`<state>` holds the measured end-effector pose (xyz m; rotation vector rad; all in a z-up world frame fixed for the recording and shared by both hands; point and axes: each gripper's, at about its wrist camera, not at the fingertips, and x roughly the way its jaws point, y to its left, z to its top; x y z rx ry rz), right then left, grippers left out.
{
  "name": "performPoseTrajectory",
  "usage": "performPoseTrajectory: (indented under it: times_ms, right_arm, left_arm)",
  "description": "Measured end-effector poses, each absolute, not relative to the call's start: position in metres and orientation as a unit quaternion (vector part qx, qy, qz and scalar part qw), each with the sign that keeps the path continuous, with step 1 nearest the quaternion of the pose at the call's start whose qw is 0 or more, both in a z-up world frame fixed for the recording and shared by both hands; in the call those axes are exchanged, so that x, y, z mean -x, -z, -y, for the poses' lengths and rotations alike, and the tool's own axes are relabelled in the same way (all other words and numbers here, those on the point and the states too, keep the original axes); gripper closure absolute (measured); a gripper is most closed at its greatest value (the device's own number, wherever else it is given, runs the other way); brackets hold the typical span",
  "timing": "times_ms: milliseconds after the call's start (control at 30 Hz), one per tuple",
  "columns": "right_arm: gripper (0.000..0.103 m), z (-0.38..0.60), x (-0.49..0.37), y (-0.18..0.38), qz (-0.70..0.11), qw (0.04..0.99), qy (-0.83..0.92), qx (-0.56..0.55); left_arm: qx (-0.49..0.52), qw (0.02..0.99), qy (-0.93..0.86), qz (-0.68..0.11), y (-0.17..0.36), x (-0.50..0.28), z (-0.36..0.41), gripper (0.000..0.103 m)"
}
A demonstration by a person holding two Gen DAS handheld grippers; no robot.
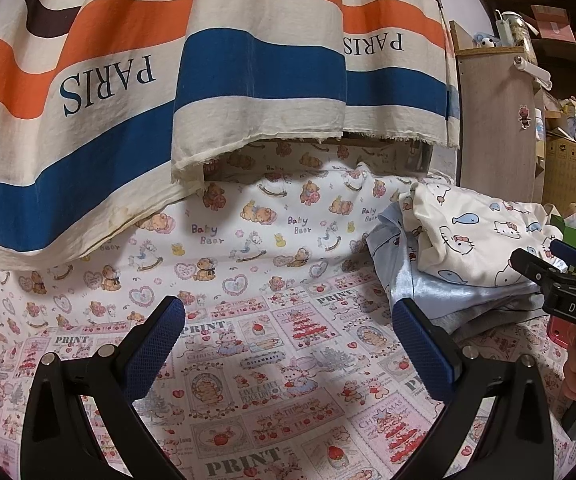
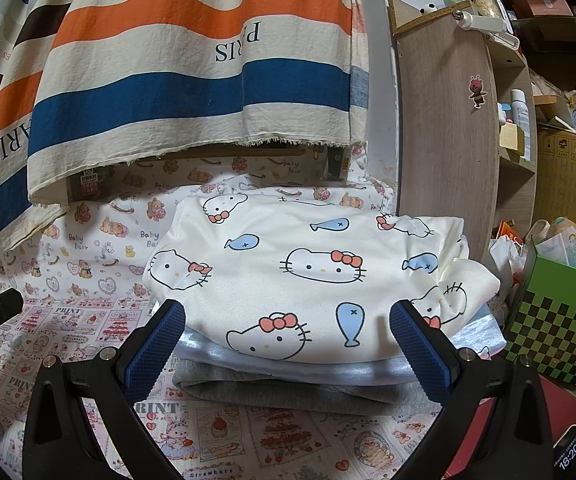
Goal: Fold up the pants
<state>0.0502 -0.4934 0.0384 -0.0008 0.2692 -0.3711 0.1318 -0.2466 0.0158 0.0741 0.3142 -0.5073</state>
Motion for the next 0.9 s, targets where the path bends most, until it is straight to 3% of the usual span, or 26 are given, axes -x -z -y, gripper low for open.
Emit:
performPoseTrajectory:
  times_ms: [900]
  right_arm:
    - [0.0, 0.493, -0.0506, -0.0384, -0.134, 0.974, 0.184, 0.001]
  left_arm:
    - [-0.039, 0.954, 0.252, -0.156, -0.016, -0.1313, 0.2476, 0.0]
